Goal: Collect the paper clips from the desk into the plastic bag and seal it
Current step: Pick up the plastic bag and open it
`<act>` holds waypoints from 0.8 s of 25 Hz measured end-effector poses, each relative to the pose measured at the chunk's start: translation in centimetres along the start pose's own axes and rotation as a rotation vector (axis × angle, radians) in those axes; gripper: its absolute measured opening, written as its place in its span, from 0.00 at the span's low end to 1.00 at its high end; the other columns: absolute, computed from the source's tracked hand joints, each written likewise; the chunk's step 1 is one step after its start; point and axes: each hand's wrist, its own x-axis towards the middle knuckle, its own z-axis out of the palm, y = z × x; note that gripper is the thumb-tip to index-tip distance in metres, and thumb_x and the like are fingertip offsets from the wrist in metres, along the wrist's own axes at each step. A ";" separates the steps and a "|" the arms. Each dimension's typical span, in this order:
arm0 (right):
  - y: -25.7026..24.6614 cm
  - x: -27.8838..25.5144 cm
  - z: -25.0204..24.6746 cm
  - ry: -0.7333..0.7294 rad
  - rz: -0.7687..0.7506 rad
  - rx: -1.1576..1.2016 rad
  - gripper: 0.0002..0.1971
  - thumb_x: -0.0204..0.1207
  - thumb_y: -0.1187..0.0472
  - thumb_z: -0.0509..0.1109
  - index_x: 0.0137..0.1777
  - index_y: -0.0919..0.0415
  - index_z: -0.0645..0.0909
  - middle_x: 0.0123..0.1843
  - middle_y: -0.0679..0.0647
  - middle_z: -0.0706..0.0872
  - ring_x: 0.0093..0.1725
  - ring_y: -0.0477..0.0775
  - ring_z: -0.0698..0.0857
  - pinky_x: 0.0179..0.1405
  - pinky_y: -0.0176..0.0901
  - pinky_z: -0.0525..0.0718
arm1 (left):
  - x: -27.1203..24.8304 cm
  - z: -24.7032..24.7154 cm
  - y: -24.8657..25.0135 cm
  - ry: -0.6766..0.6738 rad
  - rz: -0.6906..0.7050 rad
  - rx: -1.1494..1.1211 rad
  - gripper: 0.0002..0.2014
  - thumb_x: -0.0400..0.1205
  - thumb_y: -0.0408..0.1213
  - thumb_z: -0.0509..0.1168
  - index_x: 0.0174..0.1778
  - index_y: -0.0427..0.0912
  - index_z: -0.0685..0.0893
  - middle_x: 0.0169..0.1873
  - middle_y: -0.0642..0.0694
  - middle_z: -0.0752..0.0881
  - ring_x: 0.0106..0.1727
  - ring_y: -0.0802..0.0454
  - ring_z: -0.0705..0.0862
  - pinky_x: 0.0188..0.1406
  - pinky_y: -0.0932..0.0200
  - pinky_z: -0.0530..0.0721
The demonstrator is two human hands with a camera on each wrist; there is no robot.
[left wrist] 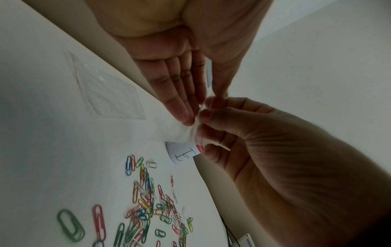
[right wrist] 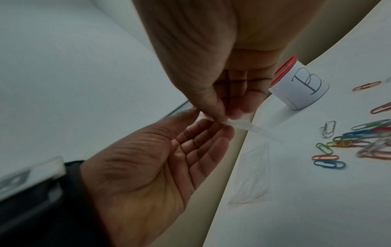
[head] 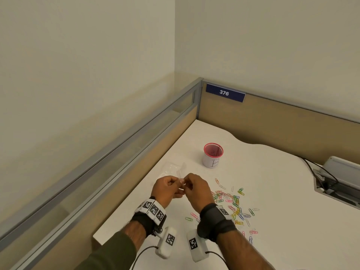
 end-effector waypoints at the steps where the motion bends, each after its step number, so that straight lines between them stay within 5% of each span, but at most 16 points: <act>1: 0.0 0.1 -0.1 -0.002 0.011 -0.001 0.03 0.80 0.60 0.65 0.47 0.54 0.79 0.46 0.51 0.84 0.43 0.51 0.81 0.44 0.36 0.79 | 0.0 0.0 -0.1 -0.008 0.000 0.001 0.09 0.84 0.38 0.70 0.49 0.34 0.89 0.38 0.39 0.94 0.38 0.45 0.95 0.38 0.57 0.93; 6: 0.0 0.9 -0.5 -0.005 0.031 0.025 0.04 0.80 0.59 0.65 0.45 0.54 0.79 0.45 0.52 0.85 0.43 0.51 0.82 0.42 0.33 0.76 | 0.9 -0.4 -0.2 -0.083 -0.021 -0.083 0.08 0.87 0.33 0.66 0.50 0.36 0.89 0.42 0.36 0.94 0.41 0.42 0.95 0.40 0.55 0.93; 10: -0.3 1.7 -0.4 0.003 0.032 0.071 0.03 0.79 0.57 0.66 0.50 0.52 0.79 0.45 0.50 0.85 0.43 0.51 0.83 0.45 0.38 0.83 | 1.9 -0.8 0.1 -0.073 0.003 -0.041 0.06 0.86 0.32 0.67 0.50 0.35 0.89 0.41 0.37 0.94 0.38 0.45 0.94 0.38 0.57 0.92; 15: -0.6 2.4 -0.3 -0.037 0.039 0.098 0.13 0.72 0.51 0.75 0.54 0.49 0.78 0.46 0.47 0.84 0.43 0.49 0.83 0.44 0.38 0.84 | 3.6 -1.2 0.2 -0.037 0.050 0.099 0.05 0.82 0.35 0.73 0.43 0.37 0.88 0.34 0.42 0.92 0.33 0.51 0.91 0.36 0.56 0.93; 20: 0.0 2.6 -0.3 0.025 0.067 0.119 0.03 0.78 0.56 0.69 0.47 0.54 0.81 0.42 0.51 0.88 0.41 0.52 0.86 0.46 0.46 0.88 | 4.6 -0.6 0.6 -0.108 0.095 0.117 0.09 0.82 0.36 0.73 0.44 0.32 0.87 0.32 0.44 0.91 0.32 0.53 0.90 0.35 0.60 0.90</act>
